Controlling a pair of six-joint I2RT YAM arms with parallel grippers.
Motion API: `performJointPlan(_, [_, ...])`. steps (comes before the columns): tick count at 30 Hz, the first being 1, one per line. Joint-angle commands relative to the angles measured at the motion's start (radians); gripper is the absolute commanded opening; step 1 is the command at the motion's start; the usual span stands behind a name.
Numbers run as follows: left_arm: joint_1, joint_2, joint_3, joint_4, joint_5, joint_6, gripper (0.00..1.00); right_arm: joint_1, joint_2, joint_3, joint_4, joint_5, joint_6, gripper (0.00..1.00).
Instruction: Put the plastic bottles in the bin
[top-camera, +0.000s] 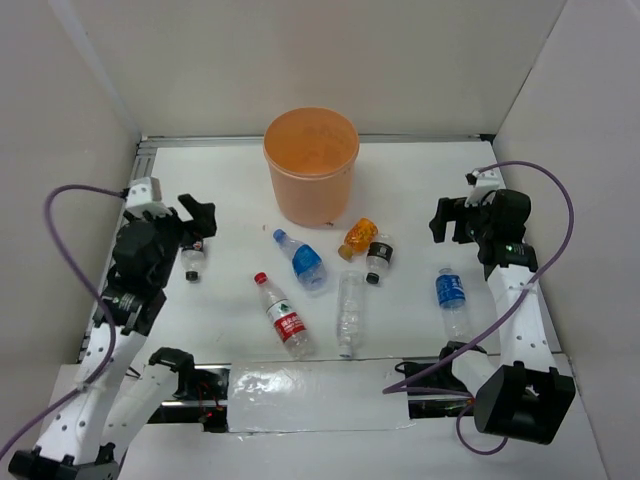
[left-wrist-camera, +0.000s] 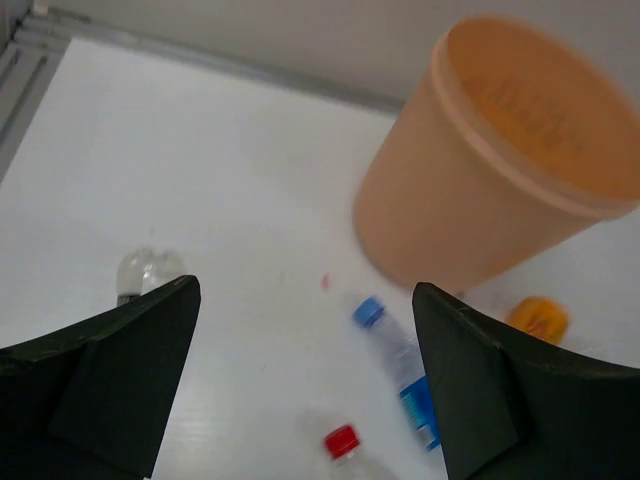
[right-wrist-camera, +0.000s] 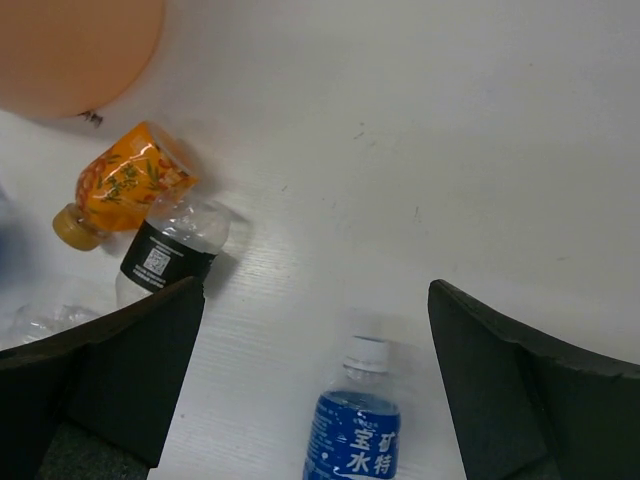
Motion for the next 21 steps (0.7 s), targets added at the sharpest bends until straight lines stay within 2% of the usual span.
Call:
performJointPlan(1, [0.020,-0.008,0.031,-0.103,0.053,-0.086,1.00,-0.002,0.007,0.025,0.000,0.058,-0.008,1.00])
performJointPlan(9, [0.039,0.053,0.042,-0.112,0.053,-0.088,1.00,-0.012,0.017,0.014,-0.054,0.043,-0.122,1.00])
performJointPlan(11, [0.048,0.075,0.051,-0.121,0.053,-0.088,0.96,-0.012,0.017,0.005,-0.043,0.052,-0.122,1.00])
performJointPlan(13, [0.060,0.116,0.060,-0.134,0.029,-0.088,0.85,-0.022,0.017,0.005,-0.034,0.078,-0.109,1.00])
performJointPlan(15, [0.085,0.155,0.061,-0.146,0.018,-0.088,0.63,-0.031,0.017,-0.006,-0.046,0.078,-0.109,1.00])
performJointPlan(16, [0.096,0.181,0.074,-0.146,0.008,-0.088,0.44,-0.043,0.028,-0.006,-0.058,0.024,-0.135,1.00])
performJointPlan(17, [0.105,0.237,0.086,-0.156,0.007,-0.088,0.39,-0.043,0.028,-0.006,-0.069,-0.004,-0.160,1.00])
performJointPlan(18, [0.123,0.266,0.087,-0.157,-0.002,-0.076,0.39,-0.043,0.028,-0.028,-0.078,-0.021,-0.174,0.96])
performJointPlan(19, [0.123,0.296,0.099,-0.157,-0.011,-0.062,0.46,-0.055,0.028,-0.039,-0.079,-0.053,-0.174,0.80])
performJointPlan(20, [0.137,0.325,0.111,-0.157,-0.011,-0.062,0.57,-0.055,0.028,-0.049,-0.079,-0.063,-0.174,0.46])
performJointPlan(21, [0.146,0.383,0.120,-0.166,-0.043,-0.048,0.72,-0.055,0.019,-0.059,-0.066,-0.073,-0.163,0.42])
